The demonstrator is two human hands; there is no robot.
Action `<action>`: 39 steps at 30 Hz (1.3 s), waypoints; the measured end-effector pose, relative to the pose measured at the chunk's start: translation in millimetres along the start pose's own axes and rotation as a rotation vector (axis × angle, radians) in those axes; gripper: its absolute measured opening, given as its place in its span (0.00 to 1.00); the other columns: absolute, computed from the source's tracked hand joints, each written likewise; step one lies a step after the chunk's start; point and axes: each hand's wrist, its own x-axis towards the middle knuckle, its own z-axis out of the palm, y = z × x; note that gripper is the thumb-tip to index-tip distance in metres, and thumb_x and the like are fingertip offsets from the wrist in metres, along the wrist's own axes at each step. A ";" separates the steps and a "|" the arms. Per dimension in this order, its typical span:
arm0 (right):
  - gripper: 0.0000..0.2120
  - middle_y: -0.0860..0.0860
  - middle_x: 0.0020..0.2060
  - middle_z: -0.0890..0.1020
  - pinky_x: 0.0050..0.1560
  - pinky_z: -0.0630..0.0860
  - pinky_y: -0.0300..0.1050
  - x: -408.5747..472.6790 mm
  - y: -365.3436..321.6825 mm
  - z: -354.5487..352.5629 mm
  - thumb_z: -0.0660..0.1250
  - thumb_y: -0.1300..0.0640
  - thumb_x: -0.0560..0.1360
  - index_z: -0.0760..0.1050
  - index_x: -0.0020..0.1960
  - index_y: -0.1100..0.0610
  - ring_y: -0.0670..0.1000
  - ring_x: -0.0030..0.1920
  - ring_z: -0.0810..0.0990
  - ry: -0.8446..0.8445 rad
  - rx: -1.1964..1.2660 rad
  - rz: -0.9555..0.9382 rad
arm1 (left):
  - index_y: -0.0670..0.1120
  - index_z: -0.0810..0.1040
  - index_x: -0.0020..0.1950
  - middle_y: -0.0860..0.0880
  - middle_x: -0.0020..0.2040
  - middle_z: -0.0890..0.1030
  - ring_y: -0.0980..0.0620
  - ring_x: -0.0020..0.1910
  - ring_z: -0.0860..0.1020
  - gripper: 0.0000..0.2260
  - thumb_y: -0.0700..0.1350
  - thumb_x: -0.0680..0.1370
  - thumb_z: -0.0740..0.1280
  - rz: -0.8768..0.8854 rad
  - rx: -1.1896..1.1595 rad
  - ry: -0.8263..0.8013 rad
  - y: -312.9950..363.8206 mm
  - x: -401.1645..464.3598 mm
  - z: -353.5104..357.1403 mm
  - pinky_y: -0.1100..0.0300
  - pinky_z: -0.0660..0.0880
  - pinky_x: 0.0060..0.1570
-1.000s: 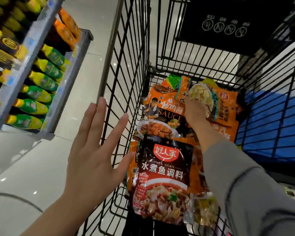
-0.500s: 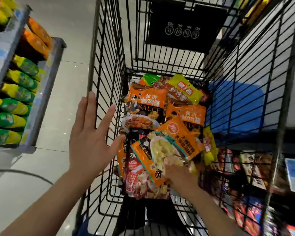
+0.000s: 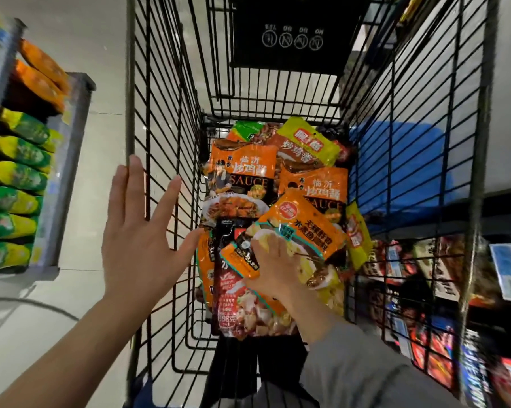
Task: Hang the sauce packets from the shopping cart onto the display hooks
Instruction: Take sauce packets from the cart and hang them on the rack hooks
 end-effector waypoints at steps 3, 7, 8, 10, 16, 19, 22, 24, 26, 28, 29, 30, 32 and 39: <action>0.45 0.52 0.75 0.36 0.70 0.41 0.69 -14.3 19.3 -0.9 0.69 0.41 0.70 0.43 0.76 0.43 0.57 0.74 0.34 -0.063 -0.093 -0.180 | 0.47 0.68 0.72 0.38 0.74 0.61 0.40 0.76 0.49 0.31 0.61 0.72 0.60 -0.005 0.002 -0.003 0.9 -0.2 -1.4 0.56 0.43 0.74; 0.40 0.50 0.76 0.37 0.70 0.45 0.70 -30.7 53.4 2.7 0.67 0.46 0.74 0.46 0.76 0.44 0.55 0.74 0.34 -0.157 -0.208 -0.303 | 0.47 0.67 0.72 0.39 0.74 0.61 0.42 0.76 0.47 0.32 0.62 0.72 0.59 -0.023 -0.013 -0.017 3.3 0.1 -3.9 0.59 0.39 0.74; 0.39 0.49 0.76 0.37 0.70 0.45 0.70 -35.3 59.1 6.8 0.67 0.45 0.74 0.46 0.76 0.43 0.55 0.75 0.34 -0.160 -0.219 -0.318 | 0.47 0.67 0.72 0.40 0.75 0.60 0.42 0.76 0.47 0.32 0.62 0.72 0.59 -0.017 -0.017 -0.011 3.0 0.5 -3.5 0.59 0.40 0.74; 0.42 0.49 0.75 0.36 0.69 0.45 0.70 -43.5 66.2 15.3 0.70 0.44 0.71 0.46 0.75 0.43 0.55 0.75 0.34 -0.173 -0.235 -0.320 | 0.47 0.67 0.72 0.40 0.75 0.59 0.41 0.76 0.48 0.31 0.61 0.73 0.60 0.003 -0.032 0.003 1.5 0.5 -1.9 0.57 0.42 0.74; 0.40 0.49 0.76 0.38 0.69 0.48 0.68 -44.7 66.9 15.7 0.68 0.40 0.71 0.49 0.75 0.43 0.55 0.75 0.36 -0.183 -0.248 -0.303 | 0.46 0.68 0.72 0.39 0.76 0.55 0.41 0.76 0.49 0.31 0.59 0.73 0.63 0.023 -0.071 0.043 -0.2 0.7 0.5 0.56 0.44 0.74; 0.37 0.49 0.76 0.41 0.70 0.52 0.66 -39.7 64.3 9.6 0.66 0.41 0.73 0.50 0.75 0.44 0.55 0.76 0.39 -0.205 -0.217 -0.309 | 0.47 0.66 0.73 0.40 0.77 0.53 0.44 0.76 0.47 0.31 0.59 0.72 0.63 -0.012 -0.097 0.038 0.6 0.0 -0.7 0.59 0.43 0.74; 0.37 0.49 0.76 0.38 0.70 0.48 0.66 -39.8 60.9 9.5 0.65 0.43 0.74 0.48 0.75 0.44 0.55 0.75 0.36 -0.237 -0.200 -0.288 | 0.48 0.64 0.74 0.40 0.77 0.51 0.46 0.76 0.46 0.32 0.59 0.72 0.63 -0.031 -0.098 0.020 1.1 -0.4 -1.1 0.60 0.43 0.73; 0.37 0.49 0.75 0.36 0.70 0.45 0.67 -42.5 58.6 15.2 0.65 0.45 0.75 0.47 0.75 0.45 0.56 0.75 0.35 -0.233 -0.200 -0.268 | 0.47 0.65 0.73 0.38 0.76 0.52 0.45 0.76 0.47 0.31 0.59 0.73 0.63 -0.023 -0.094 0.013 0.1 0.0 -0.2 0.58 0.43 0.74; 0.35 0.49 0.76 0.39 0.70 0.47 0.67 -44.0 56.7 19.3 0.65 0.47 0.74 0.49 0.75 0.44 0.56 0.75 0.37 -0.194 -0.161 -0.258 | 0.47 0.66 0.73 0.38 0.76 0.52 0.43 0.76 0.47 0.31 0.59 0.73 0.62 -0.024 -0.085 0.005 0.4 -0.4 -0.3 0.57 0.44 0.74; 0.30 0.49 0.76 0.52 0.70 0.58 0.61 -40.2 55.0 10.3 0.65 0.47 0.74 0.57 0.72 0.45 0.54 0.75 0.49 -0.127 -0.063 -0.242 | 0.47 0.66 0.73 0.38 0.77 0.52 0.43 0.76 0.47 0.31 0.59 0.73 0.62 -0.032 -0.086 0.002 1.2 -0.3 -0.4 0.55 0.45 0.74; 0.27 0.48 0.73 0.59 0.68 0.64 0.57 -30.9 56.6 4.3 0.65 0.47 0.74 0.61 0.71 0.45 0.53 0.73 0.58 -0.076 0.038 -0.208 | 0.47 0.66 0.73 0.39 0.77 0.52 0.43 0.76 0.47 0.31 0.59 0.73 0.62 -0.034 -0.085 0.004 1.0 0.3 0.1 0.54 0.46 0.74; 0.25 0.47 0.71 0.65 0.65 0.68 0.53 -21.9 57.1 -5.4 0.64 0.48 0.75 0.63 0.70 0.46 0.52 0.70 0.64 -0.008 0.162 -0.153 | 0.47 0.67 0.73 0.39 0.77 0.52 0.43 0.76 0.48 0.31 0.59 0.73 0.62 -0.031 -0.082 0.003 0.9 0.6 0.5 0.54 0.46 0.74; 0.24 0.47 0.67 0.69 0.64 0.70 0.52 3.8 64.9 -27.8 0.65 0.48 0.75 0.65 0.69 0.49 0.52 0.66 0.69 0.216 0.315 -0.050 | 0.47 0.67 0.72 0.39 0.77 0.52 0.43 0.76 0.48 0.31 0.59 0.73 0.61 -0.031 -0.084 0.005 1.8 -0.4 -0.7 0.56 0.45 0.74; 0.43 0.57 0.73 0.59 0.69 0.61 0.60 109.1 123.7 -116.5 0.69 0.35 0.66 0.57 0.74 0.50 0.62 0.71 0.59 0.365 0.159 0.336 | 0.47 0.67 0.72 0.38 0.76 0.53 0.42 0.76 0.50 0.30 0.59 0.73 0.61 -0.017 -0.041 0.031 0.4 0.4 1.9 0.53 0.50 0.74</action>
